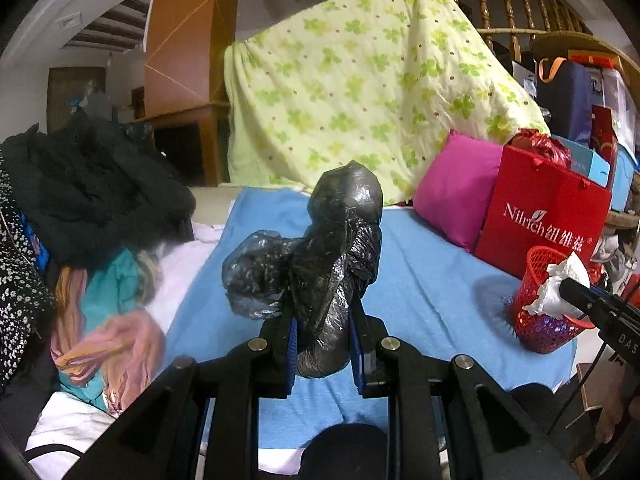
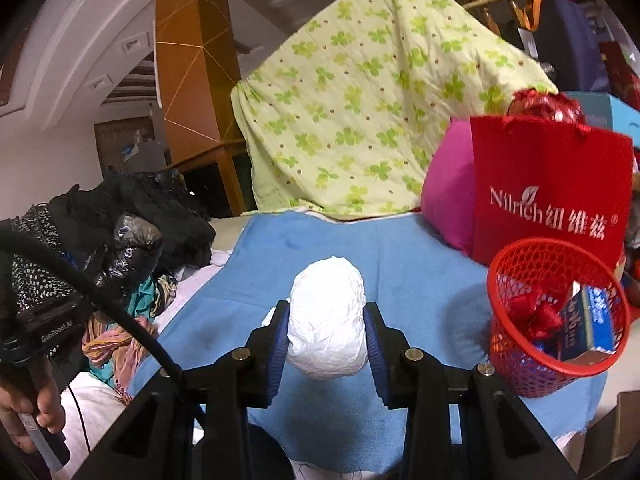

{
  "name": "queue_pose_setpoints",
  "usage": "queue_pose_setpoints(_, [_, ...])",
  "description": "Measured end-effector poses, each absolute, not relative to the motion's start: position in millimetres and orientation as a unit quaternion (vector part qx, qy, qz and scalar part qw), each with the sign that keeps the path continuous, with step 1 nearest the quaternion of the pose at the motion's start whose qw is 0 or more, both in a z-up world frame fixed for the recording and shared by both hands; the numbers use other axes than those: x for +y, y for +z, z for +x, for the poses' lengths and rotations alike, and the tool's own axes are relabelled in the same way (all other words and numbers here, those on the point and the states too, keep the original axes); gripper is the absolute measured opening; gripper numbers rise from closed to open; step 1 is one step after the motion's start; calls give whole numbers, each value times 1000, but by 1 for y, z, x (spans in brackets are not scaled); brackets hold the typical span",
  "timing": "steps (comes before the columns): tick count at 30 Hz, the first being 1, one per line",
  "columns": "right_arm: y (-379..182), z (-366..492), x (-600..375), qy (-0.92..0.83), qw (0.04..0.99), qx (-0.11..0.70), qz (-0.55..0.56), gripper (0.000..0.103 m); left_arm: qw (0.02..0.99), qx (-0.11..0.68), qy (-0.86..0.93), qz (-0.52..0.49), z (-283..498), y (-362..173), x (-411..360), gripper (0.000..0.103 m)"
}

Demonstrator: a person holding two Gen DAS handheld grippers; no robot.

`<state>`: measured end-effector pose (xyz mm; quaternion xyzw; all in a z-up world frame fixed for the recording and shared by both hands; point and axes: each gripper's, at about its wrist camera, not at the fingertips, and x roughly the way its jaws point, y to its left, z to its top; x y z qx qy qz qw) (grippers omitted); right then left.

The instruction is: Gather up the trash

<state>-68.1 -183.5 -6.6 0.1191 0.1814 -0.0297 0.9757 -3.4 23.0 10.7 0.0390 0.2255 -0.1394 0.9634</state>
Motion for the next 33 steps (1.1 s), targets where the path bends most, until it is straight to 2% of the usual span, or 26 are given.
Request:
queue_pose_setpoints(18, [20,-129,-196,-44,986,122,104,39,969,186,-149,69,-44,42,-14,23])
queue_pose_setpoints(33, [23,-147,-201,-40,989,99,98,39,969,180,-144,87,-54,46,-21,23])
